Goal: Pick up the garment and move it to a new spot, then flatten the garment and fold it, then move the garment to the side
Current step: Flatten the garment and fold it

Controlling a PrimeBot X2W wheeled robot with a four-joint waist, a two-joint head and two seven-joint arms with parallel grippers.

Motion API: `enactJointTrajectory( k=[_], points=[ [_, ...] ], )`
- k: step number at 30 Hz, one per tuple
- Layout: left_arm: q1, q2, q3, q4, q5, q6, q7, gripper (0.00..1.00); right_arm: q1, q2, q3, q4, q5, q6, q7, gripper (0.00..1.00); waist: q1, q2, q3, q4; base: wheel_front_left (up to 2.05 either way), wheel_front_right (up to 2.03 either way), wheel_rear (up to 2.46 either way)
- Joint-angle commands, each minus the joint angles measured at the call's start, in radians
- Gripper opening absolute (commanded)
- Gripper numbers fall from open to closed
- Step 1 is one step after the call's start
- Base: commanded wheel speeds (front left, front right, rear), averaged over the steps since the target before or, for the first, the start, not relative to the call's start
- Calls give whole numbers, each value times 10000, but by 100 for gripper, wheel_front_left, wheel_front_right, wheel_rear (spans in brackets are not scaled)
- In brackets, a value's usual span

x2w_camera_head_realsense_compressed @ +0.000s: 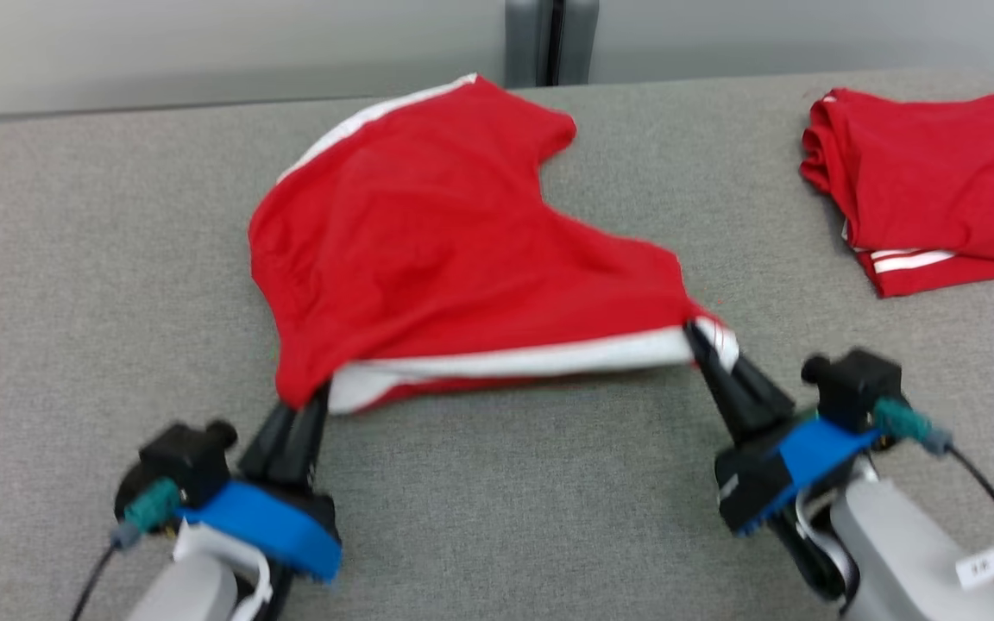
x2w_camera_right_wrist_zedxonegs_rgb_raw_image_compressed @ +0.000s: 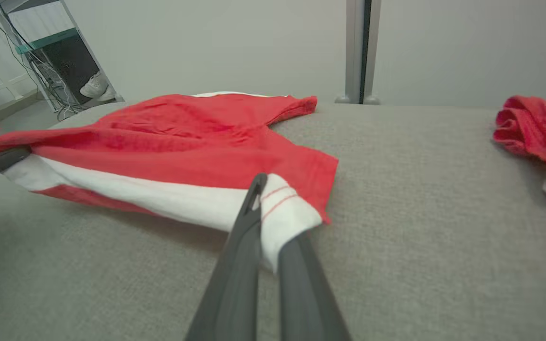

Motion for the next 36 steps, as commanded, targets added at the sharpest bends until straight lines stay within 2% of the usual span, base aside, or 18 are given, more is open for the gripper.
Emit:
enactJointTrajectory(
  k=[1, 6, 14, 20, 28, 36],
  points=[
    [306, -64, 82, -82, 21, -19, -45, 0, 381, -137, 14, -143, 50, 1, -49, 0, 3, 0, -182, -78, 0, 0, 0],
    [1567, -175, 161, -505, 254, 52, -45, 0, 1914, -432, -154, -825, 115, 1, -49, 0, 3, 0, -550, 26, 0, 0, 0],
    [2912, -166, 75, -1310, 471, 204, -45, 0, 4096, -517, -662, -1925, 274, 1, 36, 0, 3, 0, -1008, 158, 0, 0, 0],
    [3285, -199, -222, -1594, 529, 271, 113, 0, 4670, -367, -1330, -2421, 153, 1, 258, 0, 3, 0, -1236, 259, 0, 0, 0],
    [2650, -152, -454, -1858, 657, 166, 293, 0, 3499, -678, -1518, -2561, -129, 1, 585, 0, 3, 0, -1186, 453, 0, 0, 0],
    [1360, -55, -540, -1889, 744, -1, 347, 0, 651, -795, -1123, -1696, -208, 1, 792, 0, 3, 0, -523, 961, 0, 0, 0]
  ],
)
